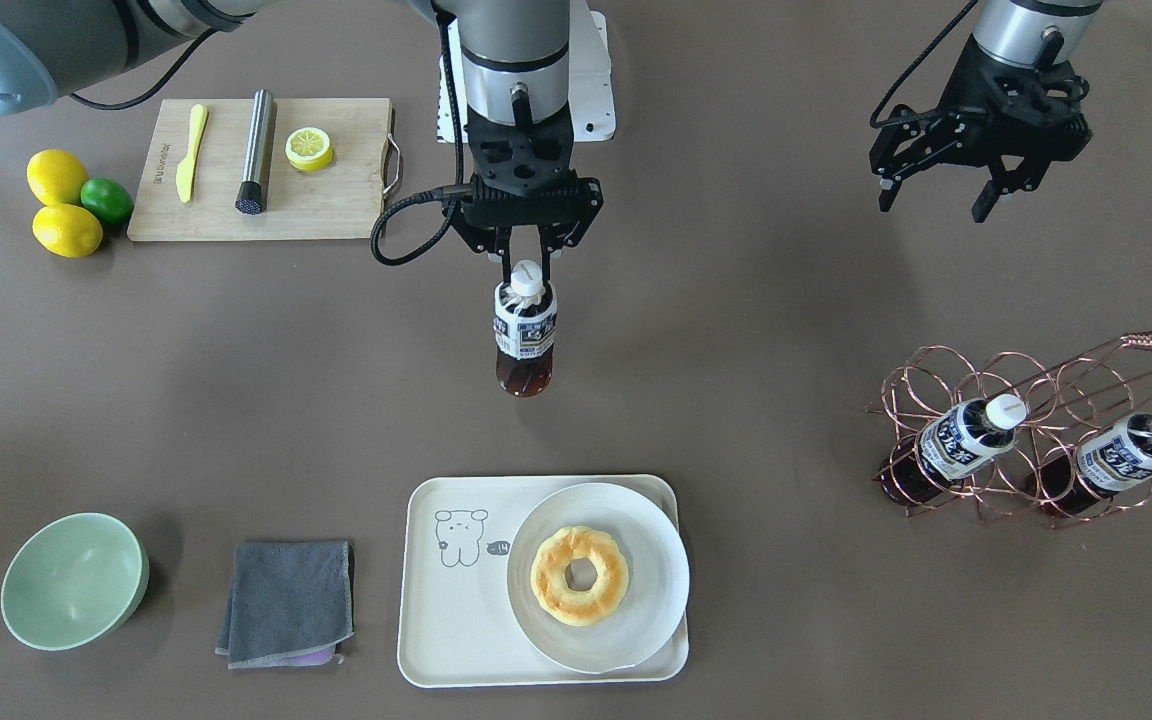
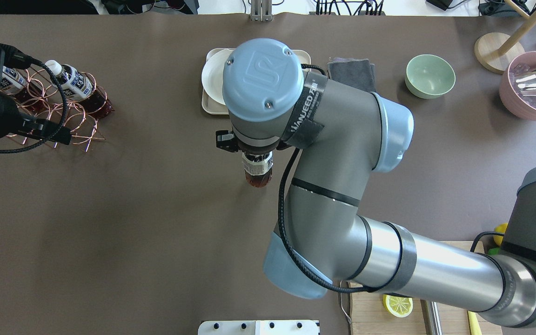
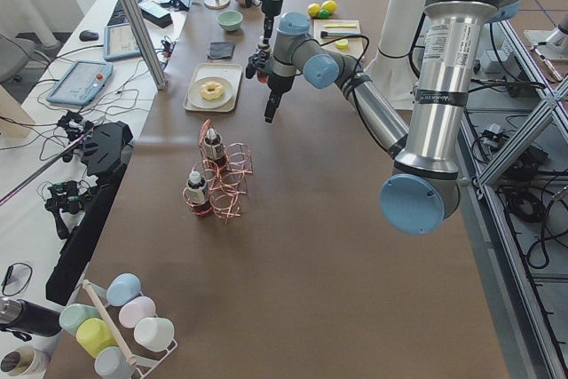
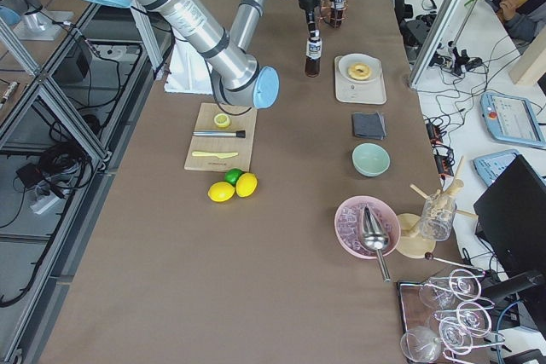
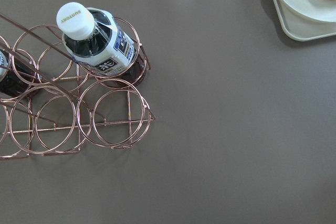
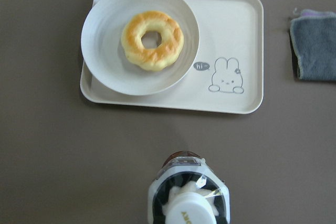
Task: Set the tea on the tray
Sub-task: 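Carry the bottle with the right gripper onto the cream tray beside the plate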
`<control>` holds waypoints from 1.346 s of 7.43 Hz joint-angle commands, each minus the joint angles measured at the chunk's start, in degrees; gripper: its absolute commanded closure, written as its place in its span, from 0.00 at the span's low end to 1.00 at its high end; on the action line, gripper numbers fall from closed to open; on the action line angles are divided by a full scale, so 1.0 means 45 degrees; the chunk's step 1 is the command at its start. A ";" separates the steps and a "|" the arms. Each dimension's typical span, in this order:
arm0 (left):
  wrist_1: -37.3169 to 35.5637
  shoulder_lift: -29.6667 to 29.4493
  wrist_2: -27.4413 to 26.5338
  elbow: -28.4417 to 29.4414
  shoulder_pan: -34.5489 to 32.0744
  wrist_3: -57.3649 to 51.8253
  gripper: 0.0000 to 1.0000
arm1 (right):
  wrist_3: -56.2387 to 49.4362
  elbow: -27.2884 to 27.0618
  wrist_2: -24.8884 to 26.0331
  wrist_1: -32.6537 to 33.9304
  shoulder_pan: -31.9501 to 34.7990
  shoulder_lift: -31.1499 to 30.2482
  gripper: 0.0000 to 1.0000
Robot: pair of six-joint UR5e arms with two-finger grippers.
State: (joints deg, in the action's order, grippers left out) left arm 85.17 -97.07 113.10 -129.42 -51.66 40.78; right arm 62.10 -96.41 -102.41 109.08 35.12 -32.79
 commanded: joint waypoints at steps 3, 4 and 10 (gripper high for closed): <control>-0.0020 0.0848 -0.0016 -0.1043 -0.0142 0.0038 0.03 | -0.1784 0.5299 -0.2202 -0.3492 0.3150 0.1055 1.00; -0.0020 0.0848 -0.0016 -0.1044 -0.0142 0.0038 0.03 | -0.2213 0.5813 -0.2378 -0.3634 0.3482 0.1212 1.00; -0.0020 0.0829 -0.0016 -0.1161 -0.0123 0.0038 0.03 | -0.2354 0.7088 -0.2458 -0.5022 0.3564 0.1272 1.00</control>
State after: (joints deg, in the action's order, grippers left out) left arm 85.08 -93.34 113.03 -134.61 -52.29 40.96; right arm 51.46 -65.37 -113.46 87.60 51.21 -27.10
